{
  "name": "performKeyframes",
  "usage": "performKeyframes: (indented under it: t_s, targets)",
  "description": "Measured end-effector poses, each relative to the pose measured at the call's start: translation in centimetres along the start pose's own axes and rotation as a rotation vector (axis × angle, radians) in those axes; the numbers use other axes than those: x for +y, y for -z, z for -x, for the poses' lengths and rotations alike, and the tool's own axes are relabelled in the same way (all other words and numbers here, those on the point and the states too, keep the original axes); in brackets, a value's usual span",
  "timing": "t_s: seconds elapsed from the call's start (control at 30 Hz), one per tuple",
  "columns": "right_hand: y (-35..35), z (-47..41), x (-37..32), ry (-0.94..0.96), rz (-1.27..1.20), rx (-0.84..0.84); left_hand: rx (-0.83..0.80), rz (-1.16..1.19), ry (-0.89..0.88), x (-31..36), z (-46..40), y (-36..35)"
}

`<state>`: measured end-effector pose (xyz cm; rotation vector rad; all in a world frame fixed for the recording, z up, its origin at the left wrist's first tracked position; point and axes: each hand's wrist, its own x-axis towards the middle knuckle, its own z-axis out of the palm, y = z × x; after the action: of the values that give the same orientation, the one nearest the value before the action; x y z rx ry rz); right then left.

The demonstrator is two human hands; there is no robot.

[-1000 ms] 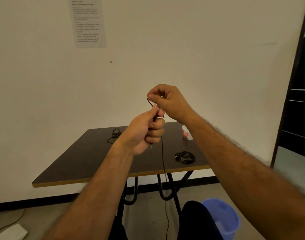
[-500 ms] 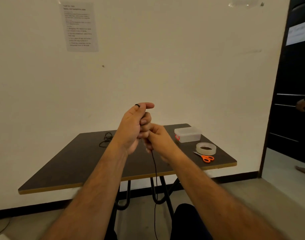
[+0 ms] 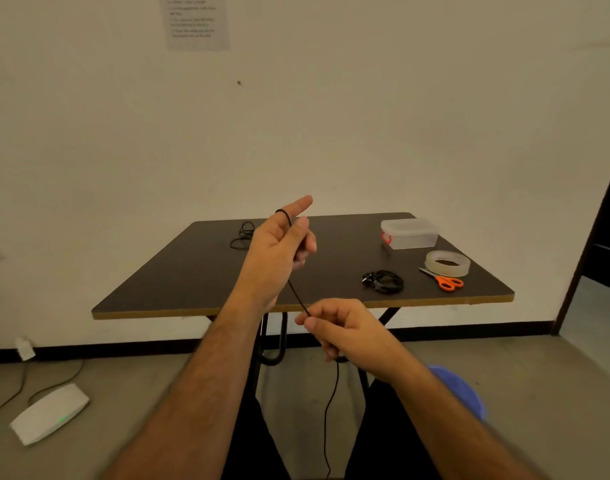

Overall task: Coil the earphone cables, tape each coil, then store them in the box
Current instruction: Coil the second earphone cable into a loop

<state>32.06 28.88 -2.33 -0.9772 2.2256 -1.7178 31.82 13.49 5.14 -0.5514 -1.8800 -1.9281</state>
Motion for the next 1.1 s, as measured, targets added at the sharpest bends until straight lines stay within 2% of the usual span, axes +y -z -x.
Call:
performKeyframes:
  t_s: [0.1,0.3,0.57,0.63,0.93,1.0,1.1]
  targets:
    - [0.7,0.3,-1.1,0.026,0.120,0.005,0.022,-0.243,-0.041,-0.8,0.4,0.2]
    - [2.0,0.0,-2.9,0.139,0.496,0.142,-0.005,-0.523,-0.010,-2.7,1.2,0.7]
    - [3.4,-0.2,-3.8,0.217,0.800,0.214,-0.127,-0.602,0.172,-4.2,2.5,1.1]
    - [3.5,-0.3,-3.9,0.238,0.841,0.237,-0.160,-0.573,0.210,-4.3,2.8,0.8]
    - [4.7,-1.1,-3.7,0.315,0.853,0.392,-0.240,-0.173,0.444,-4.4,3.9,0.9]
    - [4.9,-1.4,-3.5,0.284,0.778,0.408,-0.265,-0.107,0.485,-4.3,4.0,1.0]
    - [5.0,-1.8,-3.5,0.246,0.515,0.341,-0.321,0.010,0.547,-4.3,4.3,0.9]
